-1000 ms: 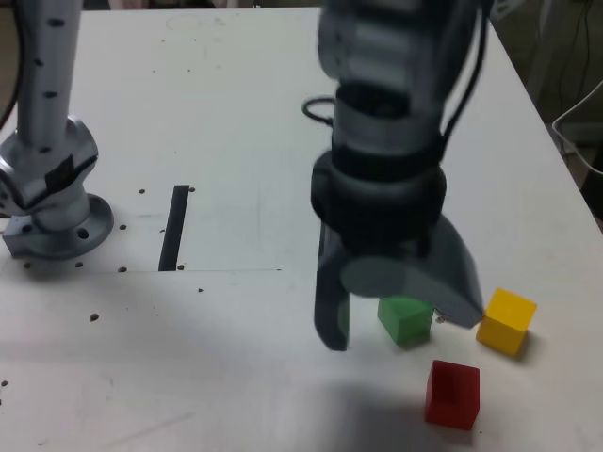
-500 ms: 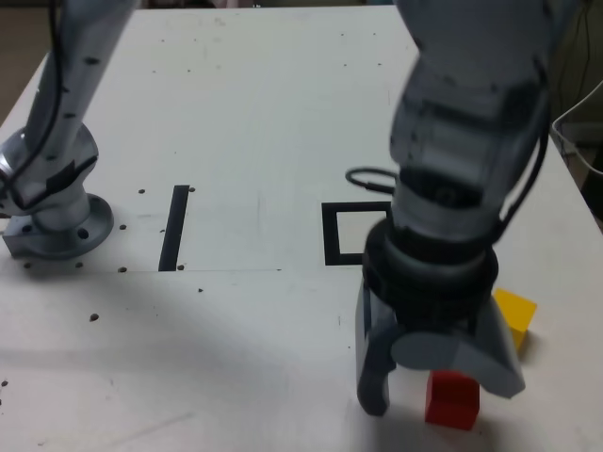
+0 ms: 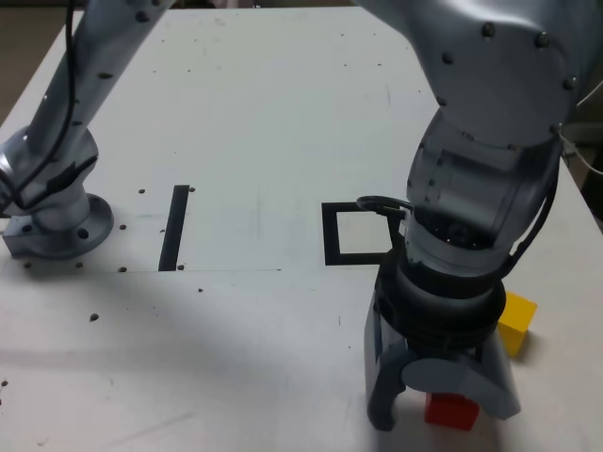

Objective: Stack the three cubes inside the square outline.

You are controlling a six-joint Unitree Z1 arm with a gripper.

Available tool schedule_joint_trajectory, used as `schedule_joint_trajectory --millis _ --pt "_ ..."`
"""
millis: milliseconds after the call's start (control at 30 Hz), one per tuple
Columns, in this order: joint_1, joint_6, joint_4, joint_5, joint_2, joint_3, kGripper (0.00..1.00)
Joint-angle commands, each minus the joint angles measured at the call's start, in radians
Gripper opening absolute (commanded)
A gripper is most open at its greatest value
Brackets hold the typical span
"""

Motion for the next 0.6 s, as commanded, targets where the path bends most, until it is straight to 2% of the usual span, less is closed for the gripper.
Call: schedule_joint_trajectory --millis 0,200,567 --pt "0.003 0.003 0.0 0.01 0.007 -0.002 0.84" --pt "0.004 0.004 -0.004 0.036 0.005 -0.001 0.71" --pt "0.0 0.002 -0.014 0.027 -0.004 0.002 0.57"
